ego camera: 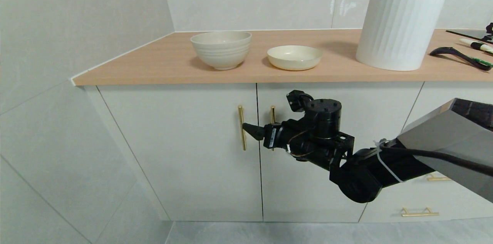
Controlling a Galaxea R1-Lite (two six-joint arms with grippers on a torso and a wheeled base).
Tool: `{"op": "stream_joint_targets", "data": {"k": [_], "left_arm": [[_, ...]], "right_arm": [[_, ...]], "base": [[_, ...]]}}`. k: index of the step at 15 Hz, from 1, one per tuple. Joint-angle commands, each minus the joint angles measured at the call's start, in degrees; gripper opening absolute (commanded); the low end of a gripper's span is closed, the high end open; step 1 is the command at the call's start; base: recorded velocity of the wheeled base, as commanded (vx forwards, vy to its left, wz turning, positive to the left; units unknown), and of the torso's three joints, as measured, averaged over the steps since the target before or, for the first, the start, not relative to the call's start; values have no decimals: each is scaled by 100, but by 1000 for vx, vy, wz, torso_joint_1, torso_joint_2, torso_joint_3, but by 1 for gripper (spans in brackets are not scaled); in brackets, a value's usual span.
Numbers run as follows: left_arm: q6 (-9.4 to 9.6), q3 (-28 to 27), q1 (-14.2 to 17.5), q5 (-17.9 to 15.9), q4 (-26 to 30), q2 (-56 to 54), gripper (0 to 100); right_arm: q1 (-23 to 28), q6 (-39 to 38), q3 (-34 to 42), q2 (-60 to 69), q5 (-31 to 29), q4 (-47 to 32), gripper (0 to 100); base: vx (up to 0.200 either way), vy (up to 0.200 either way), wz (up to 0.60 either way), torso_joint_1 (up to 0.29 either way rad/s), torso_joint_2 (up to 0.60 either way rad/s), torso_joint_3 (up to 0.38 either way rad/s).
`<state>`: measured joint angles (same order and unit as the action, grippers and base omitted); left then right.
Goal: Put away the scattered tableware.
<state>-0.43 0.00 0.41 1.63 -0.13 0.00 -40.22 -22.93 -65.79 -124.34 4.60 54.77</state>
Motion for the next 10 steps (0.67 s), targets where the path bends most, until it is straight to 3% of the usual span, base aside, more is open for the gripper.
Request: {"op": "stream_joint_targets", "data": {"k": [1, 4, 10], "left_arm": [[-1, 0, 2, 4, -4, 0, 100], [-1, 0, 2, 4, -4, 0, 100], [-1, 0, 2, 4, -4, 0, 100]], "right_arm": [[-56, -10, 14, 24, 33, 60, 100], [-56, -168, 242, 86, 138, 165, 100], [-48, -352, 1086, 86, 1035, 1150, 100]], "base": [[0, 0, 0, 0, 0, 0], [0, 0, 0, 0, 0, 0], [0, 0, 0, 0, 0, 0]]}}
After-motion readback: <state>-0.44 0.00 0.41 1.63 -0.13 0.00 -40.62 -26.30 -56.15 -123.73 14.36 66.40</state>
